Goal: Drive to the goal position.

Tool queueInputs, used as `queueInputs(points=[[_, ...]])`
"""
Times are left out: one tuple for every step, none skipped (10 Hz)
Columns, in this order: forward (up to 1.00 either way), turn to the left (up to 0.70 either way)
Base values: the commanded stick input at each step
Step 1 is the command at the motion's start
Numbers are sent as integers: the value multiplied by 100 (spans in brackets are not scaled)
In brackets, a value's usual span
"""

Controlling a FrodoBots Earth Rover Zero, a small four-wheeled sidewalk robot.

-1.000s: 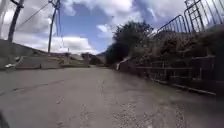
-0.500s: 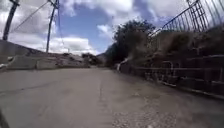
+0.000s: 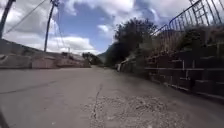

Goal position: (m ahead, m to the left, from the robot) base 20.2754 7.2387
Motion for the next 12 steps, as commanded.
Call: queueInputs(points=[[100,0],[100,0],[100,0],[100,0],[100,0],[100,0],[100,0],[100,0],[100,0],[100,0],[100,0],[100,0]])
